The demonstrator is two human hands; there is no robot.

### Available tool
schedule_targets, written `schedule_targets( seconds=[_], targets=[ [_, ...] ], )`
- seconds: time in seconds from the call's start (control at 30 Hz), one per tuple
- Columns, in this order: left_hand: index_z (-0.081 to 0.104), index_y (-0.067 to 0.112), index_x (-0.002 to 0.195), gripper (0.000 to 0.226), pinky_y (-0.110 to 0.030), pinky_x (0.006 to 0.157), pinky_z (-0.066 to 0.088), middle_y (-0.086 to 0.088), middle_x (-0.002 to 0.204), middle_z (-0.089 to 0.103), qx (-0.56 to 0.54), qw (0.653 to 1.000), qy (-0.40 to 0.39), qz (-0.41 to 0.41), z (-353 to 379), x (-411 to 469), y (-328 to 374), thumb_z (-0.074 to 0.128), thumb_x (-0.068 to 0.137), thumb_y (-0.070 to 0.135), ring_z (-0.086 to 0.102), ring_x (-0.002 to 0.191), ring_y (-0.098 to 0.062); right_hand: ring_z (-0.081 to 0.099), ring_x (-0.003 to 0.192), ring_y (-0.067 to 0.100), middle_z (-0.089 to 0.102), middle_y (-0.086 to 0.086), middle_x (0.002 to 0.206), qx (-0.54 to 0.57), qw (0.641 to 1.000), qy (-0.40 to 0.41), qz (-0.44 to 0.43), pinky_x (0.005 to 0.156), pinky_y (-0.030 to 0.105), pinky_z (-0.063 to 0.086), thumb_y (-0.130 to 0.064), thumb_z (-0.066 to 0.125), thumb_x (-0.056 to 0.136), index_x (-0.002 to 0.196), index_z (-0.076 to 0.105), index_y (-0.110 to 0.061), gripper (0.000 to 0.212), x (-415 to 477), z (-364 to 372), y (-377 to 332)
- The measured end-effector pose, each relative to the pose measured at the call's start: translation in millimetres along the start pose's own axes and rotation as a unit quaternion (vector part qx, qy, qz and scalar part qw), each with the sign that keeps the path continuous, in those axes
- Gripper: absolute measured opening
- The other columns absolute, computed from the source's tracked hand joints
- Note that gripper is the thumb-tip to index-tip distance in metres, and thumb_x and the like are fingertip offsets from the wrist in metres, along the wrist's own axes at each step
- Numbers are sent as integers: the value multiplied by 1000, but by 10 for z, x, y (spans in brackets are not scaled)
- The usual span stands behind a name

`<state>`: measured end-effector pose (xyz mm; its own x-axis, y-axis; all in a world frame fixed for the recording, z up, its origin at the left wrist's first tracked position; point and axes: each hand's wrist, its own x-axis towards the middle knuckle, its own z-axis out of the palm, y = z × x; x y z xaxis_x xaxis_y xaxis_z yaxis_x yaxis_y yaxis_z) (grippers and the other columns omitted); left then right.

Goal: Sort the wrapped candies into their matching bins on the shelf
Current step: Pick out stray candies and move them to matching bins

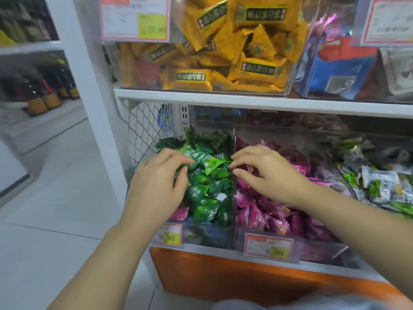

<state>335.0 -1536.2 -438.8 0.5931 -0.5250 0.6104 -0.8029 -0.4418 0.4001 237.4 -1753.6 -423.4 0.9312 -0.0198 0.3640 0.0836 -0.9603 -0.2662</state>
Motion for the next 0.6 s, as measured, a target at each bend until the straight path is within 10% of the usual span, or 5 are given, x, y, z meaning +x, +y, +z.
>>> schedule_targets(
  seconds=[0.6],
  targets=[
    [67,30,109,22,-34,88,48,23,108,52,-17,991,-101,-91,-481,-620,-680,53,93,25,55,101,-4,47,120,10,53,-12,133,-119,954,-253,-111,104,32,37,-31,59,92,132,52,-32,41,358,301,-825]
  ],
)
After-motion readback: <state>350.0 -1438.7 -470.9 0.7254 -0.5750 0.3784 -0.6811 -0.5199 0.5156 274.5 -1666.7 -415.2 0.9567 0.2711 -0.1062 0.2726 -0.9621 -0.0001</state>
